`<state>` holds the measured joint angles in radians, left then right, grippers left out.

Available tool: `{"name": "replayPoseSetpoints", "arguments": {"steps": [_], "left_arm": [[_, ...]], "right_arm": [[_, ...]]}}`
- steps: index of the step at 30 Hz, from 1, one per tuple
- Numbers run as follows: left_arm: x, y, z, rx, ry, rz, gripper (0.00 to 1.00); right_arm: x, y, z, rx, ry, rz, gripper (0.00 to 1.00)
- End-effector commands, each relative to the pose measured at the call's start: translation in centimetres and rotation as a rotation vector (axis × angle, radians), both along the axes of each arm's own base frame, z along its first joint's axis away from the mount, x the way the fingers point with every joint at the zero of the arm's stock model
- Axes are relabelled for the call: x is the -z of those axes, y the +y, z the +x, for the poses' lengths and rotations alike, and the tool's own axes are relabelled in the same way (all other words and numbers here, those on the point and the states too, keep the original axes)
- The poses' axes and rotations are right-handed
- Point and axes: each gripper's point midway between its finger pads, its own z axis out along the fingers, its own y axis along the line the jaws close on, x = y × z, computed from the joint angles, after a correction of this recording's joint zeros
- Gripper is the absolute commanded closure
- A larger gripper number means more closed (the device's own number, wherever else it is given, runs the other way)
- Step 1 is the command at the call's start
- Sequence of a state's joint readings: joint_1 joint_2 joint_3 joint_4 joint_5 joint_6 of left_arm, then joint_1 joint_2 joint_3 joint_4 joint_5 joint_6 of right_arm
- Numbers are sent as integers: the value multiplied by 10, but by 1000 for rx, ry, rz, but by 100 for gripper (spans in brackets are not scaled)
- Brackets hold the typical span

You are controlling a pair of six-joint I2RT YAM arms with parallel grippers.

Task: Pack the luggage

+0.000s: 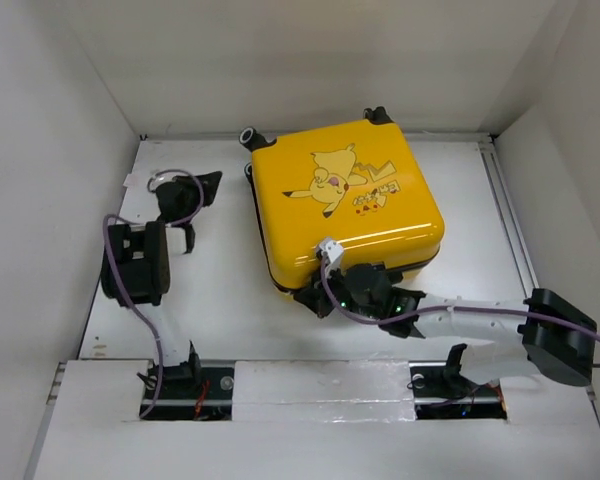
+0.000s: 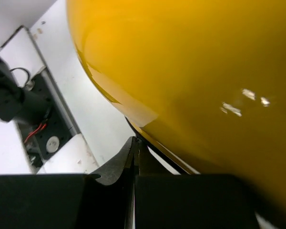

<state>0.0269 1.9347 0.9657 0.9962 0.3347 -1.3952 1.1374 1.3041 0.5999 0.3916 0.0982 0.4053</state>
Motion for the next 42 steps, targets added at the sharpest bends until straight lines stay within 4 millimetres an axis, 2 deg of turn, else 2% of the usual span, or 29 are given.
{"name": "replayPoseSetpoints", "arguments": {"steps": [1,2,5,7,8,9,10,11,12,13,14,15,16,17,19,20,22,23,24,25,27,29,30,33,36,37,39,41,42], "left_arm": [[-32,42,-47,-134,-149,23,100],[-19,42,-74,-150,-117,23,100],[-14,42,-100,-164,-123,63,100],[-16,34,-104,-129,-127,101,100],[-9,32,-101,-108,-90,129,100],[-13,30,-95,-85,-86,155,100],[-22,24,-80,-50,-93,198,68],[-28,18,-73,-36,-106,213,68],[-33,19,-65,-36,-112,213,30],[-44,15,-50,-30,-137,214,18],[-50,7,-43,5,-155,211,11],[-51,4,-33,24,-150,209,7],[-57,-2,-11,70,-151,204,2],[-64,-6,0,97,-176,204,0],[-64,-17,19,152,-164,177,0],[-72,-19,42,170,-185,178,0],[-64,-29,56,216,-149,195,0],[-62,-29,62,218,-149,214,0],[-71,-35,75,229,-171,240,0],[-57,-33,81,232,-99,264,0],[-58,-46,97,263,-120,326,0],[-58,-50,103,290,-125,321,0],[-58,-52,105,299,-133,302,0],[-58,-69,117,338,-153,262,0],[-63,-88,119,391,-179,224,0],[-65,-89,123,388,-191,217,0],[-64,-111,123,447,-190,172,0],[-60,-122,124,467,-180,126,0],[-66,-129,123,472,-221,105,0]], "right_arm": [[-27,-22,48,77,-67,40,100],[-30,-28,54,80,-89,23,100],[-46,-49,76,116,-122,19,100],[-47,-66,81,126,-114,27,100],[-40,-72,75,113,-100,20,100],[-46,-77,67,101,-105,32,100],[-37,-80,57,87,-97,23,100],[-35,-80,50,80,-84,36,100],[-39,-84,44,84,-88,51,100],[-37,-84,38,87,-71,64,100],[-35,-83,31,77,-63,69,100],[-34,-82,27,66,-64,71,100],[-30,-78,19,47,-47,70,100],[-30,-78,19,49,-40,75,100],[-28,-73,13,43,-39,61,100],[-23,-71,12,41,-33,46,100],[-20,-64,6,34,-25,43,100],[-22,-58,4,19,-34,58,94],[-24,-53,1,7,-40,69,83],[-24,-49,0,-2,-44,77,63],[-15,-37,1,-12,-23,59,51],[-16,-25,2,-32,-15,53,47],[-8,-20,0,-46,-10,26,47],[-3,-14,0,-47,-6,12,47],[1,-13,-2,-57,1,6,45],[4,-11,-5,-68,6,-2,45],[4,-11,-4,-56,11,0,44],[8,-15,-1,-27,17,-7,41],[9,-18,0,-10,23,-3,41]]}}
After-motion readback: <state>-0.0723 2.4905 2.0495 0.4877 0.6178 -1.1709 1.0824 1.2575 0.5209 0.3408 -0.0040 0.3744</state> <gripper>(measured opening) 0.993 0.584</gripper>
